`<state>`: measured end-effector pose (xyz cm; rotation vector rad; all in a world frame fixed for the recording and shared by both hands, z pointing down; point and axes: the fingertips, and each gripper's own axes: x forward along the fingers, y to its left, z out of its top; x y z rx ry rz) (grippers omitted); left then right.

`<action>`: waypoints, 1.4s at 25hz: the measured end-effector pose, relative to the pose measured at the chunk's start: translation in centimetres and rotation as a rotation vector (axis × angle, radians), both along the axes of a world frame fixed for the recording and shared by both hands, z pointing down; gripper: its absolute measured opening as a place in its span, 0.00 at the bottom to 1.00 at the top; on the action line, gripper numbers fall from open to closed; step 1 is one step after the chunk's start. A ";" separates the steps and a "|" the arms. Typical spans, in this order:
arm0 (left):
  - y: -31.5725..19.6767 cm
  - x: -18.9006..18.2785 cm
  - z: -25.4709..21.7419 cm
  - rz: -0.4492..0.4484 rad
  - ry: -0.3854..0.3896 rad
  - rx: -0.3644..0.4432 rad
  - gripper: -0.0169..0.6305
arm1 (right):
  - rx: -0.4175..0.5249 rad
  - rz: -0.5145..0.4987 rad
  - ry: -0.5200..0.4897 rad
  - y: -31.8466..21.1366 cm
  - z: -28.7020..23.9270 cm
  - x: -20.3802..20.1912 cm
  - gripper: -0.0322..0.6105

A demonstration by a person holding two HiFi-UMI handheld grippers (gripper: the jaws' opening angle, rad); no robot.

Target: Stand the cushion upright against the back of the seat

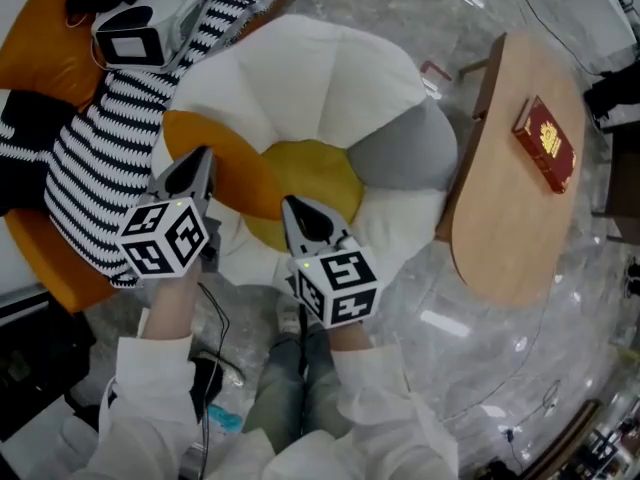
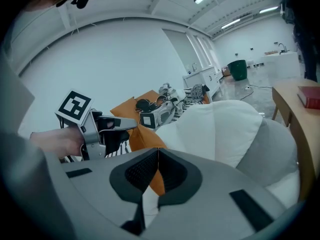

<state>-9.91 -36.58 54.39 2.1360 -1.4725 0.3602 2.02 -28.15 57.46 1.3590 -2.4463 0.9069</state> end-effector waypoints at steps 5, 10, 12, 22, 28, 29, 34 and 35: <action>-1.0 -2.2 0.0 -0.055 -0.010 -0.017 0.07 | 0.001 -0.004 0.002 -0.3 -0.5 -0.1 0.07; -1.9 -2.3 1.7 -0.060 -0.001 -0.038 0.07 | 0.002 -0.005 0.008 -1.0 -0.3 -0.1 0.07; -2.3 -2.1 2.2 -0.063 0.004 -0.034 0.07 | 0.000 -0.001 0.011 -1.2 0.0 0.2 0.07; -6.1 -0.5 4.1 -0.010 0.009 -0.039 0.07 | -0.031 0.018 0.029 -1.6 1.7 1.8 0.07; -7.3 0.5 4.5 0.022 -0.008 -0.011 0.08 | -0.042 0.018 0.013 -2.0 2.3 1.5 0.07; -7.5 0.5 4.7 0.018 -0.008 -0.010 0.08 | -0.043 0.017 0.012 -2.0 2.4 1.5 0.07; -8.1 0.5 5.1 0.012 -0.038 -0.017 0.12 | -0.049 0.016 0.012 -1.9 2.6 1.4 0.07; -8.2 0.6 5.1 0.019 -0.036 -0.018 0.18 | -0.048 0.016 0.012 -1.9 2.6 1.4 0.07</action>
